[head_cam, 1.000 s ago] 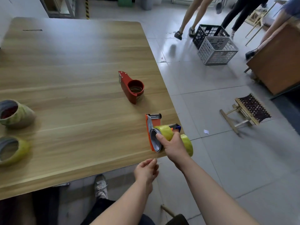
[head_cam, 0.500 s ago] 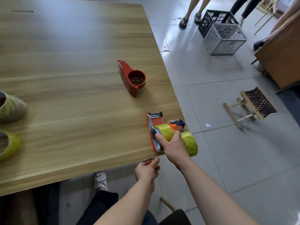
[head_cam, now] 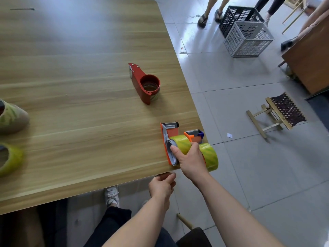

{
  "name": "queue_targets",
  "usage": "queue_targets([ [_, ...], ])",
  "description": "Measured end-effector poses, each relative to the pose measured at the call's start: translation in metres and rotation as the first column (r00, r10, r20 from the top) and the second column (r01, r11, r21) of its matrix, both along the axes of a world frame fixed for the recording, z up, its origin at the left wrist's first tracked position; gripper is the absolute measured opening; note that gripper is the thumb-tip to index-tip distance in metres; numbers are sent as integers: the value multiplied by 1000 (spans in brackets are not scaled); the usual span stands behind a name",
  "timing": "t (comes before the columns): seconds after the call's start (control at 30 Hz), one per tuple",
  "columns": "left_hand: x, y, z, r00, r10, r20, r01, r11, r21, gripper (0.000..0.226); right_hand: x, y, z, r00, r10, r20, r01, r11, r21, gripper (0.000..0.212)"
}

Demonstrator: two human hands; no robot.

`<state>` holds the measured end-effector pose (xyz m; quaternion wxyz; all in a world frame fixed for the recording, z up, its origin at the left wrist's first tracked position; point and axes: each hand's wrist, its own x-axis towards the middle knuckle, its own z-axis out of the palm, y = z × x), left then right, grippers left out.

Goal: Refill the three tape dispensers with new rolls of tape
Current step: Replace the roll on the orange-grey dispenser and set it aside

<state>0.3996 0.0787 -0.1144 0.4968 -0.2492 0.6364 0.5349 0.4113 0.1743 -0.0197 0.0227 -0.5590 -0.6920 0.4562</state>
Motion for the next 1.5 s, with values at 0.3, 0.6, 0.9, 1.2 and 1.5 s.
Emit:
queue_targets([
  [0.3,4,-6,2,1000,19,8,-19,1000,-1,16,4,-3,-3,1000,-4,-3,4,1000,7,62],
  [0.6,-5,7,-5,992,106,74,-108,994,18,13,4,-5,-11,1000,-15,-15,15,1000,14,62],
  [0.9,-11,10,-11,979,169,111,-173,984,30,18,2,-2,-11,1000,12,-12,-12,1000,-14,64],
  [1.2,-23,8,-10,949,123,292,-172,974,148,29,-1,2,-10,999,28,17,-27,999,-33,65],
  [1.5,-26,7,5,935,104,340,-150,982,112,31,0,-3,-8,1000,29,-7,-29,1000,-9,69],
])
